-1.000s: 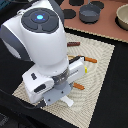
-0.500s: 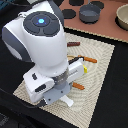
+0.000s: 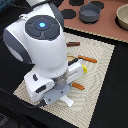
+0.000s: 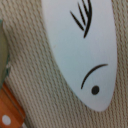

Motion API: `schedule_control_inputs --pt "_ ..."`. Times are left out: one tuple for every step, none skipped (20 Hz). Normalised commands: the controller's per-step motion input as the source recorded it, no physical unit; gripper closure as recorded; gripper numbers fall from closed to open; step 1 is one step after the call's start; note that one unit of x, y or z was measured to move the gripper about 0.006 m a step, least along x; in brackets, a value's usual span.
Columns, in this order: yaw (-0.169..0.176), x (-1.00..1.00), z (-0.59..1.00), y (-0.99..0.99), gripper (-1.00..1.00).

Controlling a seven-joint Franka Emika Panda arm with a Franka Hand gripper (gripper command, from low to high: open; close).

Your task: Interact with the objects in diverse but meaningful ways.

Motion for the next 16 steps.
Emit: schedule_control_inputs --pt "0.014 0.09 -0.05 -0.15 1.00" --pt "0.014 0.09 -0.05 -0.13 1.00" --pt "0.013 0.09 -0.05 -0.14 1.00" --pt "0.012 0.11 -0.06 -0.13 1.00" --pt "0.011 0.12 -0.05 -0.14 1.00" --pt "0.011 0.11 -0.05 -0.14 1.00" --pt "0.011 0.13 -0.04 -0.14 1.00" --pt "0.011 0.13 -0.05 -0.13 1.00" --pt "0.011 0.13 -0.04 -0.14 1.00" --pt "0.011 0.12 -0.05 -0.14 1.00" --pt "0.011 0.13 -0.04 -0.13 1.00" --pt "0.012 0.15 -0.03 -0.12 1.00" --pt "0.012 0.15 -0.02 -0.12 1.00" --pt "0.011 0.15 -0.02 -0.11 1.00" --pt "0.011 0.16 -0.02 -0.11 1.00" --pt "0.010 0.17 0.00 -0.12 1.00"
